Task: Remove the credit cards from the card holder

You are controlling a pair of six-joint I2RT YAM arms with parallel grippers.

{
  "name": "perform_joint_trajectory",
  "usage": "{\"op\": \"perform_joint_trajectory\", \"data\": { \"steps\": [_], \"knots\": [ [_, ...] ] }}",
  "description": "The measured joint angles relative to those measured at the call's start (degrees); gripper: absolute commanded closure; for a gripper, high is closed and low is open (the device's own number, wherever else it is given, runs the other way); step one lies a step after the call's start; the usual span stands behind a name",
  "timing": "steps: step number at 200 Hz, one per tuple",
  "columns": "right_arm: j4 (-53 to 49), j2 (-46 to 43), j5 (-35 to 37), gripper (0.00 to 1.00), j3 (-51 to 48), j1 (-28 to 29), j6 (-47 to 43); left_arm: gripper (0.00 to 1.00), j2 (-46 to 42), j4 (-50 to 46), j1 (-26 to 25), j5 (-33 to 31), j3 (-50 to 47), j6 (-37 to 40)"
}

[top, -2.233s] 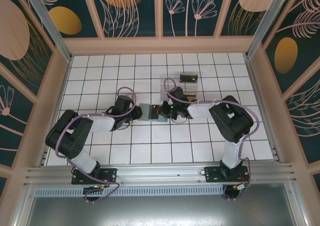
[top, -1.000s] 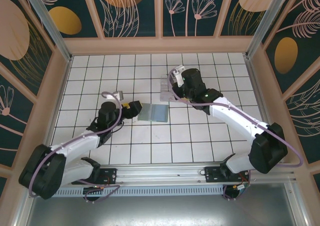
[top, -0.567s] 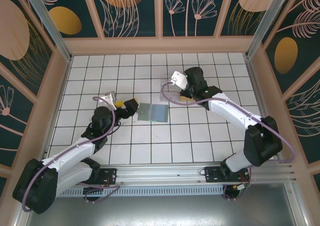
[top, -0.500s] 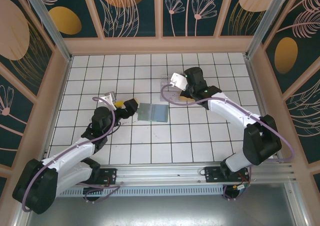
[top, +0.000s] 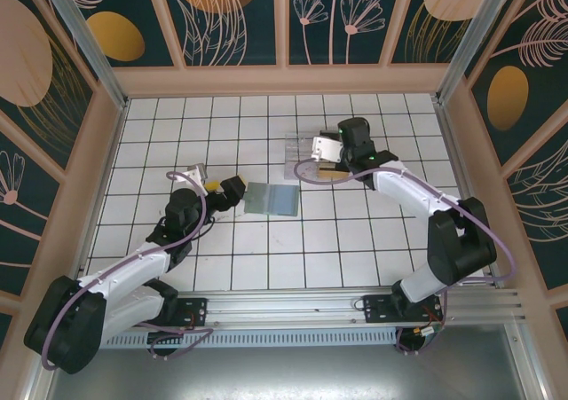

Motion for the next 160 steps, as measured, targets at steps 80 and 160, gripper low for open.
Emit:
{"op": "perform_joint_trajectory", "data": {
  "steps": [80, 160],
  "knots": [
    [1.4, 2.5, -1.1, 1.00, 0.0, -0.7, -1.3, 0.01, -0.2, -0.1, 0.0, -1.4, 0.0, 0.0],
    [1.4, 4.2, -1.1, 1.00, 2.1, 0.4, -1.3, 0.01, -0.2, -0.9, 0.0, -1.5, 0.0, 0.0]
  ]
}}
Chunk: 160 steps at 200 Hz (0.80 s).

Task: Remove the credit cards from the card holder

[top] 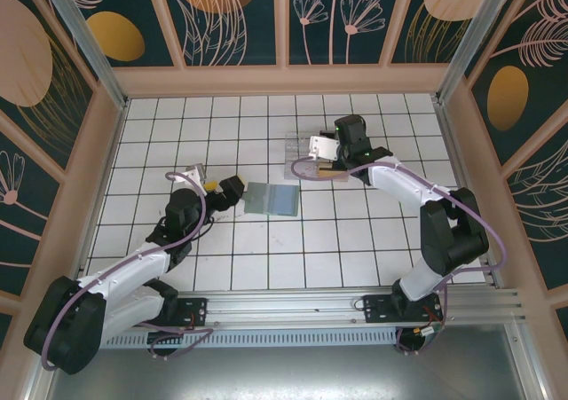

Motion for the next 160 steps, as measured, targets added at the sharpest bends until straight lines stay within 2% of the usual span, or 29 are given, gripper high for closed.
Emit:
{"op": "perform_joint_trajectory", "data": {
  "steps": [160],
  "knots": [
    [1.5, 1.9, 0.3, 1.00, 0.1, 0.3, -0.4, 0.01, 0.0, -0.1, 0.0, -0.9, 0.0, 0.0]
  ]
}}
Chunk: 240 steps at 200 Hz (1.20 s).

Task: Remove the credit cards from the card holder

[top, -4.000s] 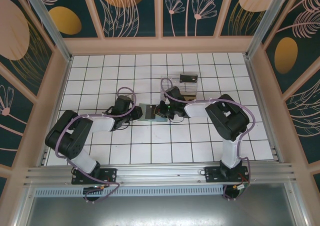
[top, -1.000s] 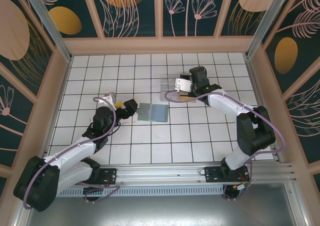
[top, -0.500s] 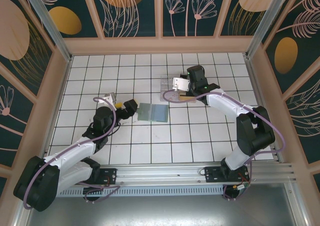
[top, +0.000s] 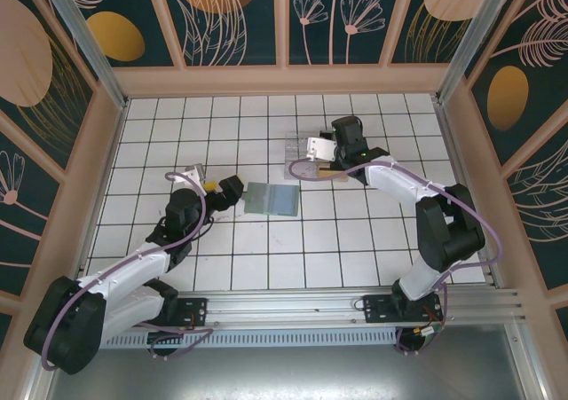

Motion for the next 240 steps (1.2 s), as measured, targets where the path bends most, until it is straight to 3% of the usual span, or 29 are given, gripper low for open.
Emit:
{"op": "perform_joint_trajectory", "data": {
  "steps": [10, 29, 37, 170, 232, 240],
  "knots": [
    [0.0, 0.0, 0.0, 1.00, 0.0, 0.0, 0.0, 0.01, 0.0, 0.0, 0.0, 0.0, 0.0, 0.0],
    [0.1, 0.0, 0.3, 0.71, 0.0, 0.0, 0.0, 0.01, 0.0, 0.0, 0.0, 0.0, 0.0, 0.0],
    [0.6, 0.2, 0.7, 0.68, 0.0, 0.0, 0.2, 0.01, 0.0, 0.0, 0.0, 0.0, 0.0, 0.0],
    [8.9, 3.5, 5.1, 0.63, 3.7, -1.3, 2.7, 0.01, 0.0, 0.0, 0.0, -0.4, 0.0, 0.0],
    [9.2, 0.0, 2.6, 0.49, 2.5, -4.9, 18.2, 0.01, 0.5, 0.0, 0.0, -0.5, 0.0, 0.0],
    [9.8, -2.2, 2.2, 0.42, 1.2, -5.6, 21.5, 0.01, 0.5, -0.1, 0.0, -0.7, 0.0, 0.0]
  ]
}}
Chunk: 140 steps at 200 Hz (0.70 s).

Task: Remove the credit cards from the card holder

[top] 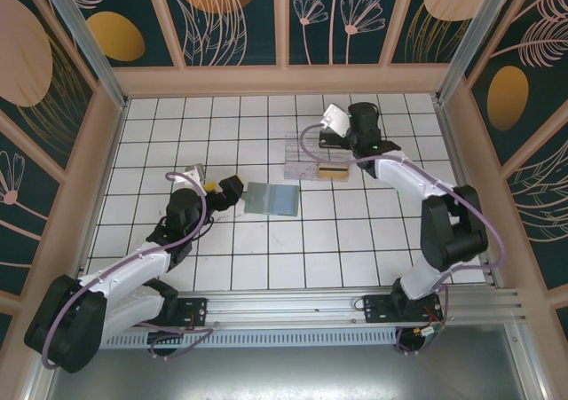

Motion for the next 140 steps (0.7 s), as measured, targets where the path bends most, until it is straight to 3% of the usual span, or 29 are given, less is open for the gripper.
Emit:
{"op": "perform_joint_trajectory", "data": {
  "steps": [7, 14, 17, 20, 89, 140],
  "knots": [
    [0.8, -2.1, -0.4, 0.34, -1.5, -0.5, 2.8, 0.01, 0.0, 0.0, 0.0, -0.3, 0.0, 0.0],
    [1.8, -4.3, -0.9, 0.19, -3.3, -1.1, 5.8, 0.01, 0.0, -0.1, 0.0, -0.7, 0.0, 0.0],
    [2.2, -5.3, -1.3, 0.05, -4.0, -1.2, 6.1, 0.01, 0.0, -0.2, 0.0, -0.9, 0.0, 0.0],
    [2.5, -6.5, -1.5, 0.02, -4.9, -1.5, 8.4, 0.01, 0.1, -0.3, 0.0, -1.0, 0.0, 0.0],
    [18.2, -25.4, -4.9, 0.01, -28.1, -4.3, 32.6, 0.01, 2.8, -3.0, 0.0, -8.7, 1.4, 3.0],
    [33.2, -24.8, -0.9, 0.01, -41.3, -6.4, 43.9, 0.01, 3.9, -7.3, 0.0, -20.0, 5.3, 4.8]
  ]
}}
